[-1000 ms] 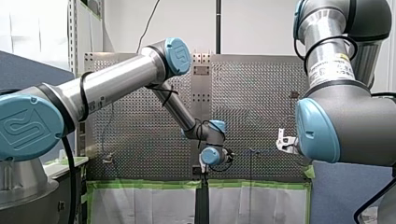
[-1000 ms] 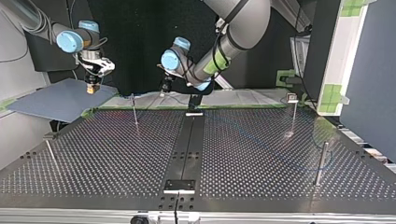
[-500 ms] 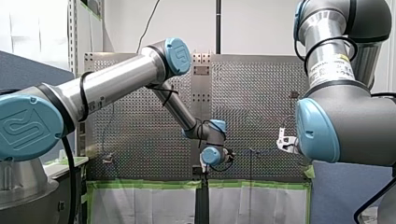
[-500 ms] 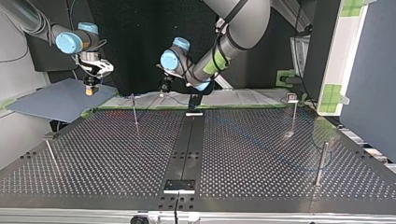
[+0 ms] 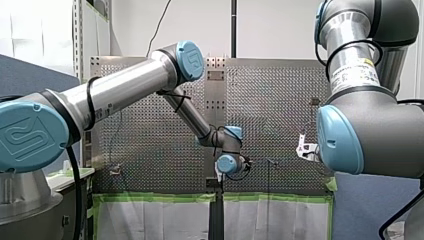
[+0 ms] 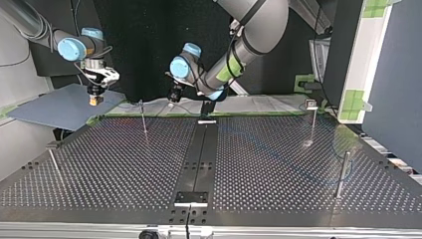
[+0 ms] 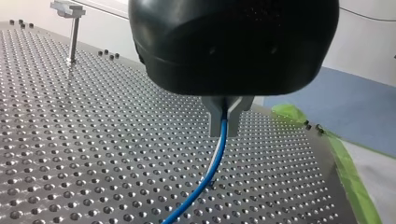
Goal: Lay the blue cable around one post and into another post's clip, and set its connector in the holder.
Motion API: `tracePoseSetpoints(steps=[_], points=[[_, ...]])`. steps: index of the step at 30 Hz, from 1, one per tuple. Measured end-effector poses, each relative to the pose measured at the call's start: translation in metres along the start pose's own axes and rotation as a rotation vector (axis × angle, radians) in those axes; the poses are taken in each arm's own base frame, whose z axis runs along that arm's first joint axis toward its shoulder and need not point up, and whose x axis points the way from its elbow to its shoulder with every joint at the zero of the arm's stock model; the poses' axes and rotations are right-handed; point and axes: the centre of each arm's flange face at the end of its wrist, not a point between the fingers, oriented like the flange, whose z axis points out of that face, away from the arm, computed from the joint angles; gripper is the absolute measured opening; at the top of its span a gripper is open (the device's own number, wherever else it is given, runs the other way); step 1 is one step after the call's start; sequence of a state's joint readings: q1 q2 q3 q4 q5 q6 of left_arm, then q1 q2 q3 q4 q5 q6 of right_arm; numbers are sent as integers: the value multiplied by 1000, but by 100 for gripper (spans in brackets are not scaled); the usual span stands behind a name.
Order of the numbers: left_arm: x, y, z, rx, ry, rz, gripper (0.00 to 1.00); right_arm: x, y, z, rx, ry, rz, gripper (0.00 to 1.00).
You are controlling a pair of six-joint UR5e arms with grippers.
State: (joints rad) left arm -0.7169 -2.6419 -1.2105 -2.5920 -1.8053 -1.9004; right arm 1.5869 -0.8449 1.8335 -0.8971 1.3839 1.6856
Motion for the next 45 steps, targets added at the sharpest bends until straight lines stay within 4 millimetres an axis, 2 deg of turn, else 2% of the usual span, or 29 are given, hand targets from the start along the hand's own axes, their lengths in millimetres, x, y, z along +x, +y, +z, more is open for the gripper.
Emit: tracePoseSetpoints(steps=[7,12,24,35,45], points=[[-4,2,4,-4,-1,-1,2,0,2,8,1,3,7,0],[-4,4,4,-7,4,0,2,-9,4,12,-1,-12,9,0],[-2,2,1,-10,25,14,2,-13,4,11,-4,-36,7,0],[14,13,-10,-21,49,19,2,-16,7,8,-11,-65,12,0],[7,15,-4,-20,38,14,2,-14,7,11,-10,-45,12,0]])
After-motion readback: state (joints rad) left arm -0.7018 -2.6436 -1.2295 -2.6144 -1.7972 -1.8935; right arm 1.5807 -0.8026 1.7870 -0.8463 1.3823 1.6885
